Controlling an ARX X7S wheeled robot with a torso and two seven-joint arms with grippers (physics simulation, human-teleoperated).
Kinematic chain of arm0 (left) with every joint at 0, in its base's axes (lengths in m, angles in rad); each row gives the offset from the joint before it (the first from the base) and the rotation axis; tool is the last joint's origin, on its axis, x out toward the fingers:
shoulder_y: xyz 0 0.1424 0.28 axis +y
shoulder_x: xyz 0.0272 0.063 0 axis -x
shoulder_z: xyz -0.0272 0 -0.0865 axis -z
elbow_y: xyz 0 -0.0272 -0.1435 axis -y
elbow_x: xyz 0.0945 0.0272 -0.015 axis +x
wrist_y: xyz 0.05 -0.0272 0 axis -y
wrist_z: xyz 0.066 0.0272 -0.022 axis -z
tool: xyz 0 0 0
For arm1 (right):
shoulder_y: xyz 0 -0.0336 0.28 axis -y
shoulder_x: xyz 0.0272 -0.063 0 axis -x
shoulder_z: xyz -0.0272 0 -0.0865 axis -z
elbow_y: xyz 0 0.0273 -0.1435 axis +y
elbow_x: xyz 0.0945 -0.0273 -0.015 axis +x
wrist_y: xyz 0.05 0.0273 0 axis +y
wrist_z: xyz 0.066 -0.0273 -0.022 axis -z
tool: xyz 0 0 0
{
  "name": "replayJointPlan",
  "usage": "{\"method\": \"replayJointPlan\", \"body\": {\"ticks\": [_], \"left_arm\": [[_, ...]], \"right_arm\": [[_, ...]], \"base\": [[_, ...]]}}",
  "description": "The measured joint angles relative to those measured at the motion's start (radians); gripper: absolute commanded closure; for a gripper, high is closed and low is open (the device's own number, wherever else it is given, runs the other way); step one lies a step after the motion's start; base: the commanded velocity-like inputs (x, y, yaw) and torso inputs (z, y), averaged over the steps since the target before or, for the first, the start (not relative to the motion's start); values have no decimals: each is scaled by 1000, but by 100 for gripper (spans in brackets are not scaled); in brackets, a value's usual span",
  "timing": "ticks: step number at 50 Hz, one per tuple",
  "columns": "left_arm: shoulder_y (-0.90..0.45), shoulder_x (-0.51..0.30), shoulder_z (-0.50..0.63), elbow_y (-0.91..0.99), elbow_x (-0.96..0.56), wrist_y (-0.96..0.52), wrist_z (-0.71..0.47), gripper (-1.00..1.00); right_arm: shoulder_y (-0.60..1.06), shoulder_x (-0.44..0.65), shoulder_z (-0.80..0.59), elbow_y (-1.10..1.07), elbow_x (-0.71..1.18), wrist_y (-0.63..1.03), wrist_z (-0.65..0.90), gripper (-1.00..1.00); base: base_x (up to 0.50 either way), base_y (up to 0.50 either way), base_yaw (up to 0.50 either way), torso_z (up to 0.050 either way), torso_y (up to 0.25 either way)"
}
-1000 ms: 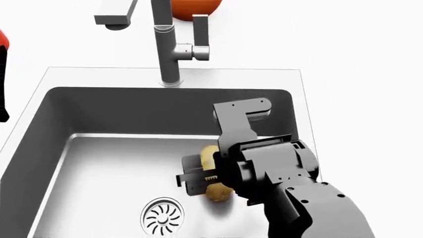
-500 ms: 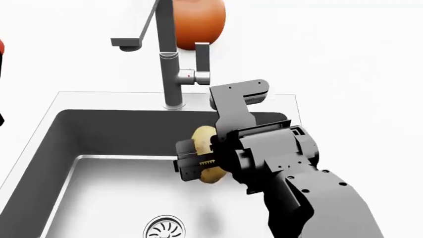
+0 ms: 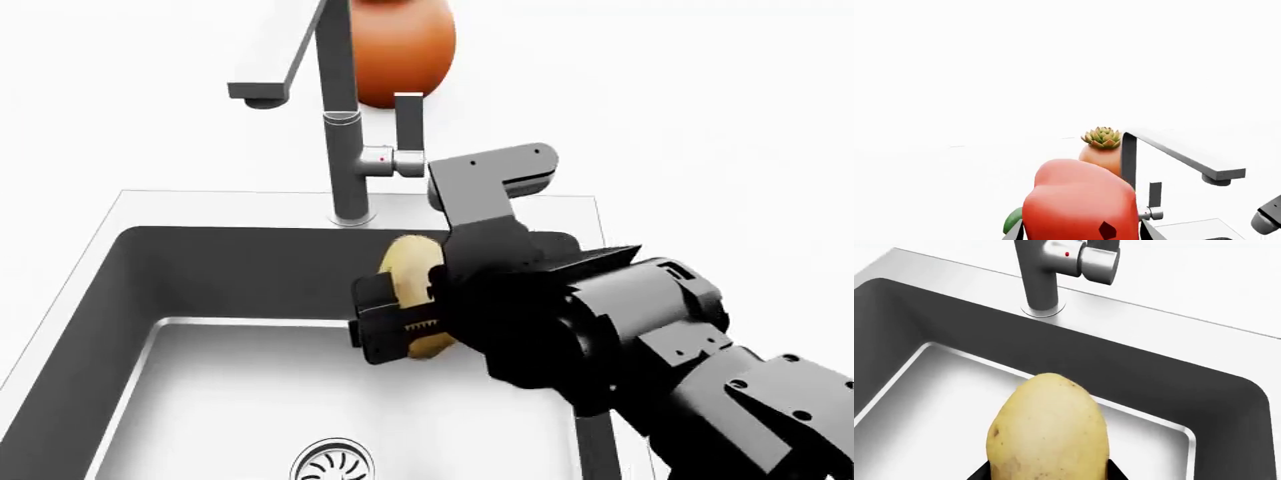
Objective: Pick the vegetables from the sink and place them on the cutting board.
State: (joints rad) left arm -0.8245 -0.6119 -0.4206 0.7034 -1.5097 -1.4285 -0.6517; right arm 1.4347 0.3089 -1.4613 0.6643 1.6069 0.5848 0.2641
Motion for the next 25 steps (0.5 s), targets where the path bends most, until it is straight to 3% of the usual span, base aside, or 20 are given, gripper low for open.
{"method": "replayJointPlan", "body": {"ticks": [5, 8, 12, 18, 25], "left_arm": [[-15, -90, 38, 19, -251, 90, -215, 100], [0, -82, 82, -23, -275, 119, -229, 100], [17, 18, 119, -69, -123, 136, -65, 100], [29, 112, 146, -102, 312, 141, 288, 100], [38, 165, 159, -120, 634, 140, 510, 100]], "right_arm": [[-9, 94, 32, -159, 24, -21, 83, 100], [-7, 160, 54, -268, 44, -29, 139, 100], [10, 258, 90, -426, 81, -34, 223, 100], [33, 410, 141, -645, 127, -42, 331, 100], [35, 568, 186, -853, 145, -69, 410, 100]], "base": [[0, 0, 0, 2, 78], [0, 0, 0, 0, 0], [0, 0, 0, 0, 0], [0, 0, 0, 0, 0], [0, 0, 0, 0, 0]]}}
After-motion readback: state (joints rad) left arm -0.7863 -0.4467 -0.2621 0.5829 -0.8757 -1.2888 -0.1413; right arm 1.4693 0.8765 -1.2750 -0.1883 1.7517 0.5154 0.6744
